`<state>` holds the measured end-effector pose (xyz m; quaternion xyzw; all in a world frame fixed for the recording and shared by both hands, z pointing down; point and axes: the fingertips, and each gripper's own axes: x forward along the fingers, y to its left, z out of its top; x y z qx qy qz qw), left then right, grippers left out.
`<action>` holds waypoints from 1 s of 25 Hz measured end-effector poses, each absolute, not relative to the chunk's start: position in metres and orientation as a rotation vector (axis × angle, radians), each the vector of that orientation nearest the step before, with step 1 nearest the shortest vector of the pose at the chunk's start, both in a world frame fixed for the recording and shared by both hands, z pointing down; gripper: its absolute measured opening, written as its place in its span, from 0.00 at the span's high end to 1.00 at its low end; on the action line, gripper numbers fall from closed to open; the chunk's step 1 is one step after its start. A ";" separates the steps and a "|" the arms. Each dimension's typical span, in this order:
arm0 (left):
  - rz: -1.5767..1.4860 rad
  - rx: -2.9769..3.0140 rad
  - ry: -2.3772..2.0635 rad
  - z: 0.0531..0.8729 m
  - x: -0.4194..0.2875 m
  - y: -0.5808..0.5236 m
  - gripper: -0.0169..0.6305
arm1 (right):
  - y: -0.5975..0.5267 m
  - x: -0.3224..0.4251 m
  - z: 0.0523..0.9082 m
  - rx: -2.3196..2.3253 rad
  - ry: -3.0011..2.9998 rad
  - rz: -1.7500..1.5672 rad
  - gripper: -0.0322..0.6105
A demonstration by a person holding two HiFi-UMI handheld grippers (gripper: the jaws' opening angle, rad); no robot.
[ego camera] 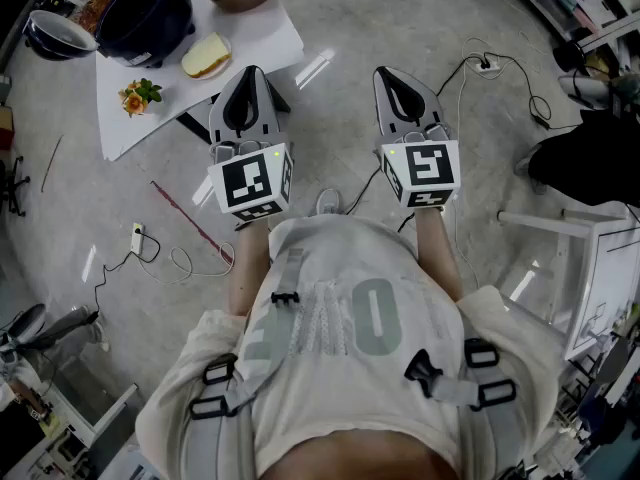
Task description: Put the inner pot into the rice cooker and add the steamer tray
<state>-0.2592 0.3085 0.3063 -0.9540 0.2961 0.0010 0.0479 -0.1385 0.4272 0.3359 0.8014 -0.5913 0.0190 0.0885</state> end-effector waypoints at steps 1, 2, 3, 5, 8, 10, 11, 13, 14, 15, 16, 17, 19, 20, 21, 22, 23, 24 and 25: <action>0.004 -2.911 0.902 0.306 -0.260 0.308 0.94 | 0.427 -0.138 0.336 2.388 -1.760 0.061 0.94; 0.006 -2.914 0.901 0.306 -0.260 0.307 0.94 | 0.426 -0.138 0.336 2.391 -1.760 0.065 0.94; 0.007 -2.916 0.901 0.306 -0.260 0.306 0.94 | 0.425 -0.138 0.337 2.393 -1.760 0.070 0.94; 0.011 -2.919 0.901 0.306 -0.261 0.303 0.94 | 0.424 -0.138 0.338 2.396 -1.759 0.083 0.94; 0.016 -2.930 0.900 0.307 -0.263 0.296 0.94 | 0.419 -0.137 0.342 2.410 -1.751 0.109 0.94; 0.018 -2.938 0.901 0.310 -0.264 0.289 0.94 | 0.414 -0.135 0.344 2.429 -1.736 0.110 0.94; 0.021 -2.941 0.903 0.311 -0.265 0.285 0.94 | 0.411 -0.135 0.346 2.438 -1.727 0.111 0.94; 0.034 -2.947 0.906 0.313 -0.267 0.278 0.94 | 0.406 -0.135 0.350 2.447 -1.713 0.121 0.94; 0.042 -2.950 0.907 0.313 -0.268 0.274 0.94 | 0.404 -0.135 0.352 2.445 -1.708 0.125 0.94; 0.048 -2.953 0.905 0.313 -0.268 0.272 0.94 | 0.402 -0.136 0.353 2.439 -1.703 0.128 0.94; 0.055 -2.955 0.904 0.312 -0.269 0.269 0.94 | 0.400 -0.137 0.355 2.434 -1.696 0.128 0.94; 0.063 -2.956 0.903 0.312 -0.270 0.266 0.94 | 0.399 -0.137 0.357 2.432 -1.689 0.127 0.94; 0.076 -2.957 0.908 0.311 -0.270 0.257 0.94 | 0.394 -0.135 0.359 2.437 -1.679 0.128 0.94; 0.077 -2.957 0.913 0.311 -0.269 0.252 0.94 | 0.392 -0.134 0.360 2.440 -1.678 0.132 0.94; 0.075 -2.956 0.918 0.312 -0.269 0.248 0.94 | 0.390 -0.134 0.360 2.442 -1.681 0.136 0.94; 0.075 -2.955 0.921 0.311 -0.268 0.244 0.94 | 0.388 -0.134 0.360 2.442 -1.686 0.137 0.94; 0.080 -2.952 0.923 0.310 -0.267 0.240 0.94 | 0.386 -0.133 0.358 2.439 -1.690 0.133 0.94; 0.092 -2.949 0.925 0.307 -0.265 0.237 0.94 | 0.384 -0.130 0.356 2.436 -1.690 0.127 0.94; 0.107 -2.947 0.928 0.304 -0.263 0.233 0.94 | 0.381 -0.127 0.355 2.435 -1.688 0.120 0.94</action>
